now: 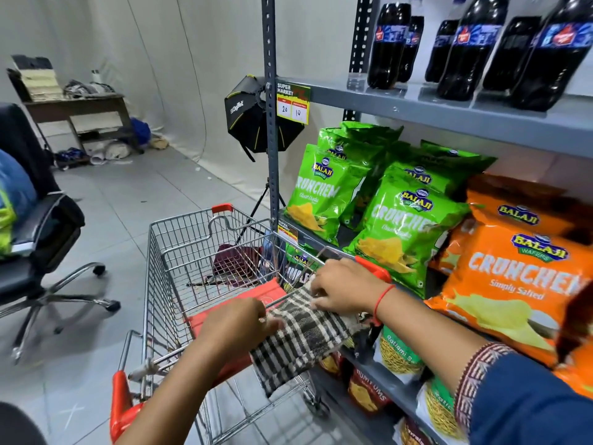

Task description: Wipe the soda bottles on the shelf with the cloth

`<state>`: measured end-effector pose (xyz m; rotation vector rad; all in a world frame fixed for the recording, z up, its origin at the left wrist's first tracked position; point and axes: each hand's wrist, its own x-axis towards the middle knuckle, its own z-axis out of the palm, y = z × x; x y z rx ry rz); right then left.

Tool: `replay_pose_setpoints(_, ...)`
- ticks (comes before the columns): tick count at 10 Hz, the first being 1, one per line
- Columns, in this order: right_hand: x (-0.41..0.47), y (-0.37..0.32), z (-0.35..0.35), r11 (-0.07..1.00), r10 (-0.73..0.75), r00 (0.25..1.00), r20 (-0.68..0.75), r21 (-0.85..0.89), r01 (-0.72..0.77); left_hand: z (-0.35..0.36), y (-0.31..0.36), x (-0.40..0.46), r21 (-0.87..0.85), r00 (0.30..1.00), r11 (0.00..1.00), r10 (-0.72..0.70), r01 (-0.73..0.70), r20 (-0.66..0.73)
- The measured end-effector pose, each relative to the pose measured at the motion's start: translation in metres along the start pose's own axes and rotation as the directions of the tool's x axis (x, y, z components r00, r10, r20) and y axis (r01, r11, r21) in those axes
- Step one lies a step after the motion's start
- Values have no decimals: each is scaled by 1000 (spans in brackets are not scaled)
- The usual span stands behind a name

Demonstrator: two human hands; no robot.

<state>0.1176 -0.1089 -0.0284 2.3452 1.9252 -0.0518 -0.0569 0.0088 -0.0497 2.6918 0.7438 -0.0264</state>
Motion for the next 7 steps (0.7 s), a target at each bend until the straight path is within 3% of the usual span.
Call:
replay_pose_setpoints(1,-8,9,-4,1000,21,981,192,11,-24,3,4,-10,92,991,995,-33,21,132)
replay_pose_setpoints(2,-15,15,7,994,34,966,255,-112,-5,16,10,-17,151,978,986,-97,69,185)
replay_pose_setpoints(4,-16,15,29,1000,17,1000,25,-23,-17,35,16,-21,154,993,981,-120,120,-11)
replay_pose_setpoints(6,-20,15,36,999,47,998,-41,9,-47,36,17,-23,151,989,978,-146,142,13)
replay_pose_setpoints(7,-28,15,38,996,79,997,11,50,-80,27,21,-21,215,994,971,-110,102,27)
